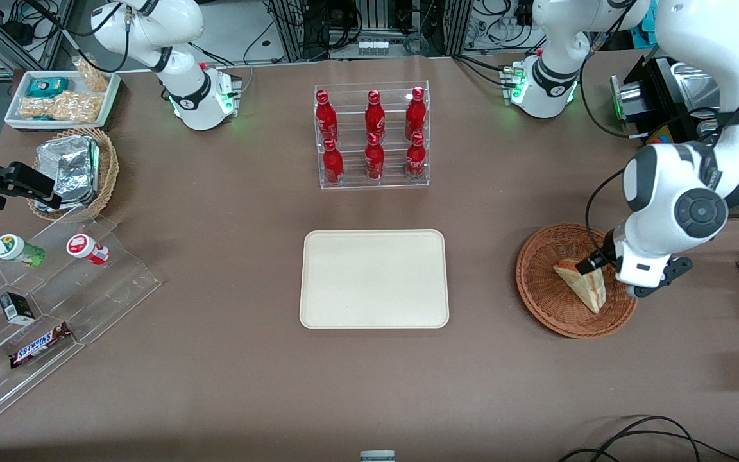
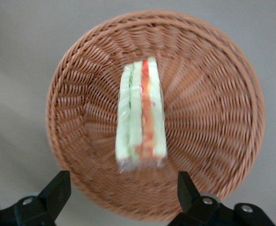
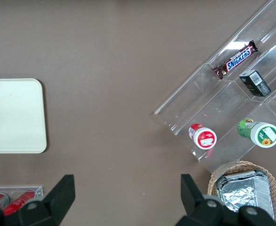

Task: Place sandwich from basket to tray
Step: 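Lower the left gripper and close it on the sandwich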

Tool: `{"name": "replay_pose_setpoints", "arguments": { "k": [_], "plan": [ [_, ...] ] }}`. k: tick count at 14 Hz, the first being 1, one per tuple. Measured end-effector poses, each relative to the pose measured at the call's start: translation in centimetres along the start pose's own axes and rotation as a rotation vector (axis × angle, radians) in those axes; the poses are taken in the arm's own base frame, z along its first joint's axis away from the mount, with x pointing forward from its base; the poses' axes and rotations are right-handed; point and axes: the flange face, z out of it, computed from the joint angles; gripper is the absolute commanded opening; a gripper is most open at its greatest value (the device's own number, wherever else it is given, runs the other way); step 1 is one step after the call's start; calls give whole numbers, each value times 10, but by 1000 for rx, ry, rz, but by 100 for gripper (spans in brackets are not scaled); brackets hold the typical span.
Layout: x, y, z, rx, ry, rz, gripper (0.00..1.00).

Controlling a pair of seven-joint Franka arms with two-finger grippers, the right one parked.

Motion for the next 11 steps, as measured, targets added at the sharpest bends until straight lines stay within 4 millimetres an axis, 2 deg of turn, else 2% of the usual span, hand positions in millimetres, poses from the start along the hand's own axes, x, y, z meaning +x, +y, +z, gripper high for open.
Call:
{"name": "replay_pose_setpoints", "arguments": {
  "k": [2,3,4,5,6,8,11],
  "plan": [
    [7,6,25,-12,9,-108,97],
    [12,5,37,-18,10,-140,64],
    [17,2,48,-23,7,-168,22],
    [21,1,57,-28,-1,-199,9],
    [22,-1,64,-24,-9,-217,4],
    [22,-1,65,-19,-15,-226,2],
    [19,-3,45,23,-52,-227,2]
  ]
}}
